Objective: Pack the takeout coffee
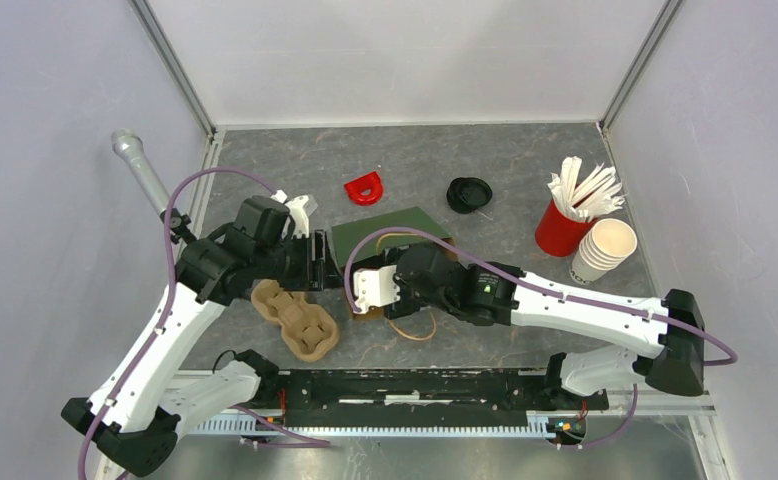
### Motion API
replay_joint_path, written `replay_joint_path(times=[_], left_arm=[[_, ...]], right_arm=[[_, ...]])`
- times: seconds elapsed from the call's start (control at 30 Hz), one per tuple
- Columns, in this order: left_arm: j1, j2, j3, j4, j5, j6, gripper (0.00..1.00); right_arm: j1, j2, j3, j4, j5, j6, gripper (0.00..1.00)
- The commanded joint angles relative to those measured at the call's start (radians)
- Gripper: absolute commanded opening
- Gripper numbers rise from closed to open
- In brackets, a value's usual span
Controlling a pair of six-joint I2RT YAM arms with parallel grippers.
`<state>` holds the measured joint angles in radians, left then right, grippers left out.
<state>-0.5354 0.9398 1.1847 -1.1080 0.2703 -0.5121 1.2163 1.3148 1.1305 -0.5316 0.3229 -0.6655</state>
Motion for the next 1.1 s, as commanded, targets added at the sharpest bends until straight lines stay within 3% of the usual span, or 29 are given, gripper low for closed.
replay_joint_path(times=[0.0, 0.5, 1.07], left_arm=[[-0.003, 0.005, 0.020, -0.053, -0.031, -0.066, 0.63], [-0.020, 0.038, -0.090, 0.078, -0.057, -0.123, 0.65], [-0.101, -0.005, -0.091, 0.092, -0.247, -0.203, 0.73]], right_arm=[[-0.001, 0.004, 0.031, 0.040, -0.005, 0.022, 0.50], [-0.006, 0.017, 0.032, 0.064, 0.005, 0.046, 0.50], [-0.041, 0.052, 0.083, 0.099, 0.003, 0.089, 0.49]])
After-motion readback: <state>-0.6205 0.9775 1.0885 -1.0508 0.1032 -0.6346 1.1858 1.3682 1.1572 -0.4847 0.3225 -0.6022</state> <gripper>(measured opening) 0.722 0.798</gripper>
